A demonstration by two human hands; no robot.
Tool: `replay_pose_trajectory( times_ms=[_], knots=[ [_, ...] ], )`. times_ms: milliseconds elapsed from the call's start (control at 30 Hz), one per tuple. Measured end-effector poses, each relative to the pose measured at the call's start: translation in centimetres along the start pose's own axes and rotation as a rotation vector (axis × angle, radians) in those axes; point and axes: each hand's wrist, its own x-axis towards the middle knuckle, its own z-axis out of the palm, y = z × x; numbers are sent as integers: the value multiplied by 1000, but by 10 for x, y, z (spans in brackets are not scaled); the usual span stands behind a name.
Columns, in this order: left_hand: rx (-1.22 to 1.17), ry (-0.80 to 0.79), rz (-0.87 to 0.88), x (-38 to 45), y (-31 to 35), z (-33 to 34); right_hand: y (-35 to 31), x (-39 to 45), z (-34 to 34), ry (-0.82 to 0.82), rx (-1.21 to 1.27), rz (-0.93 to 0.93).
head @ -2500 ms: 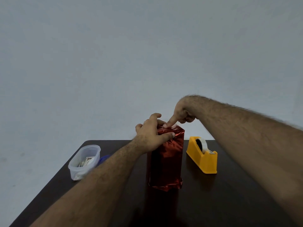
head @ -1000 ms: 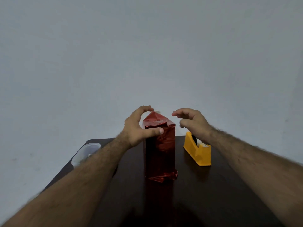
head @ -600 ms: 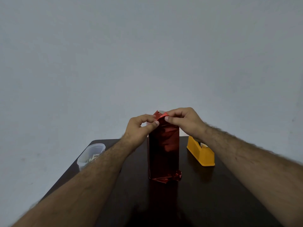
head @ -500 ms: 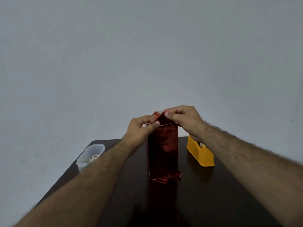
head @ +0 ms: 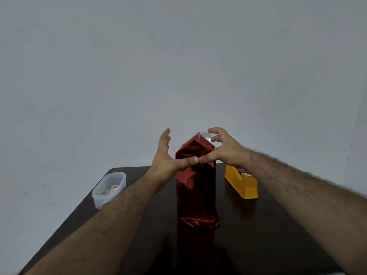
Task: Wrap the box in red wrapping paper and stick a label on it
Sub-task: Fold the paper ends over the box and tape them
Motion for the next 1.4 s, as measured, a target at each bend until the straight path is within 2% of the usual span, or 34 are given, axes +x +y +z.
replay_pose_trajectory(
  times_ms=[67, 133, 200, 267, 300, 400, 500, 567, 633, 733, 800, 867, 967, 1133, 1400],
  knots=[
    [142, 199, 61, -6, -3, 5, 0, -2, 6, 128, -11, -10],
    [231, 286, 135, -17, -3, 8, 1, -5, 13, 264, -16, -10],
    [268, 162, 174, -34, -3, 13, 1, -8, 21, 343, -3, -20],
    [295, -1, 182, -48, -6, 20, 0, -10, 28, 375, 22, -29],
    [312, -34, 179, -52, -6, 25, -2, -11, 30, 379, 35, -27],
    [223, -2, 99, -53, -10, 31, -13, -14, 35, 328, 171, 6],
    [146, 19, 59, -45, -11, 24, -21, -18, 32, 203, 284, -18],
    [76, 0, 20, -40, -13, 15, -22, -23, 28, 160, 169, -106],
    [-30, -60, -32, -32, -16, 5, -21, -25, 20, 156, -91, -263],
    [-155, -156, -87, -20, -23, -7, -20, -20, 12, 60, -430, -418],
    [-154, -197, -112, -16, -26, -12, -17, -11, 14, 85, -529, -498],
    [-105, -234, -132, -18, -31, -16, -17, -4, 18, 141, -518, -531],
    [-39, -279, -163, -22, -42, -24, -23, 0, 22, 147, -478, -500],
    [-4, -280, -174, -30, -54, -34, -26, 1, 31, 63, -410, -394],
    [-22, -303, -156, -32, -56, -36, -30, 2, 37, 107, -385, -350]
  ],
)
